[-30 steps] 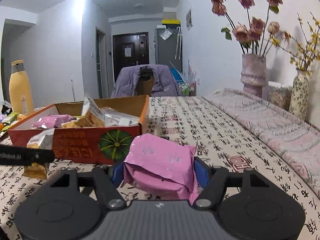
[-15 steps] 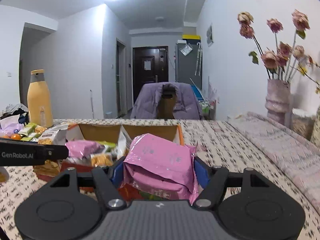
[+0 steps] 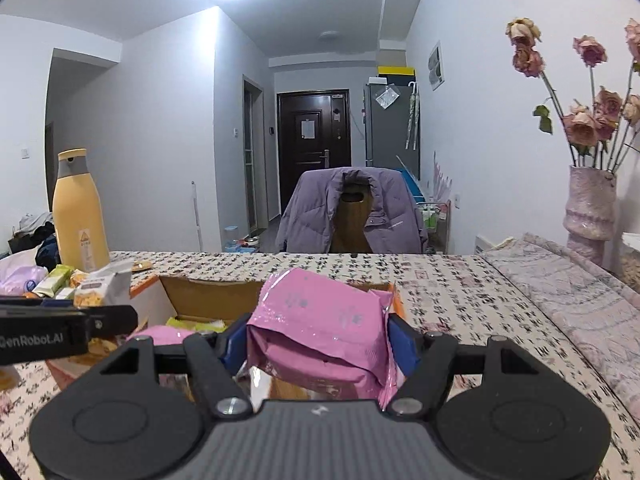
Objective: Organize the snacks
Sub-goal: 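Carry both packets over the box, lower them inside and open both grippers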
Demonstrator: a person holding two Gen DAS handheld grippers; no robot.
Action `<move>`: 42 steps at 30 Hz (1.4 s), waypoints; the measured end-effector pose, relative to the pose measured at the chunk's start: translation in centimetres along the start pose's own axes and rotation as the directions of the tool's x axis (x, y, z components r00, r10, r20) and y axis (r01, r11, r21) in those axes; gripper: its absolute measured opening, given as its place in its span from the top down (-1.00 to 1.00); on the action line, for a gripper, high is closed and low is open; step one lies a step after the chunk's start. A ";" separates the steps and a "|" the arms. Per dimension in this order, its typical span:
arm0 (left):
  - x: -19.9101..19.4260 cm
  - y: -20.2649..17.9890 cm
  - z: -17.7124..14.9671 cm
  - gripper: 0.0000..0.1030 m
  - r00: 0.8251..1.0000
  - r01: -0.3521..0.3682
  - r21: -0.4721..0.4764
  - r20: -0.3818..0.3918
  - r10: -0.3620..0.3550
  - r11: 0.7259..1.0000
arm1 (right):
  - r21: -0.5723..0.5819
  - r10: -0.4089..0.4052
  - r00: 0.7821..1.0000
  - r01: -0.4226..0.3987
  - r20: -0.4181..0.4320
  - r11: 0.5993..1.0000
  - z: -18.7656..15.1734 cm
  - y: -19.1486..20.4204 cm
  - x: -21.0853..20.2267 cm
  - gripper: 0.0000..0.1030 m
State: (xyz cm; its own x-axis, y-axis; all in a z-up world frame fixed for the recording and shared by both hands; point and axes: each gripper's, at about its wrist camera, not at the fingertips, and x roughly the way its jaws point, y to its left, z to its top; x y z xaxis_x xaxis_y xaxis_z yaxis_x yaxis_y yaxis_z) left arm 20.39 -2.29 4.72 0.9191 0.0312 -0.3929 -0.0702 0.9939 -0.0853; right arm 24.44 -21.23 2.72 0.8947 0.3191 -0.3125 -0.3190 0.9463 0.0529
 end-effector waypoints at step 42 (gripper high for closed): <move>4.6 4.1 -0.2 -1.00 0.998 0.003 -0.138 0.066 0.006 0.990 | 0.054 0.032 0.999 -0.031 -0.005 0.998 -0.7 -0.1 5.1 -1.00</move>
State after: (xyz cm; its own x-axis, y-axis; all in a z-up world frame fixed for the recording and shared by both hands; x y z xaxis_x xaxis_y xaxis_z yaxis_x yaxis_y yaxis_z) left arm 24.28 1.88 2.40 0.9423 0.0439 -0.3320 -0.1201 0.9697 -0.2127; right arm 28.79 -19.79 0.44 0.8826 0.3488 -0.3153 -0.3296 0.9372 0.1141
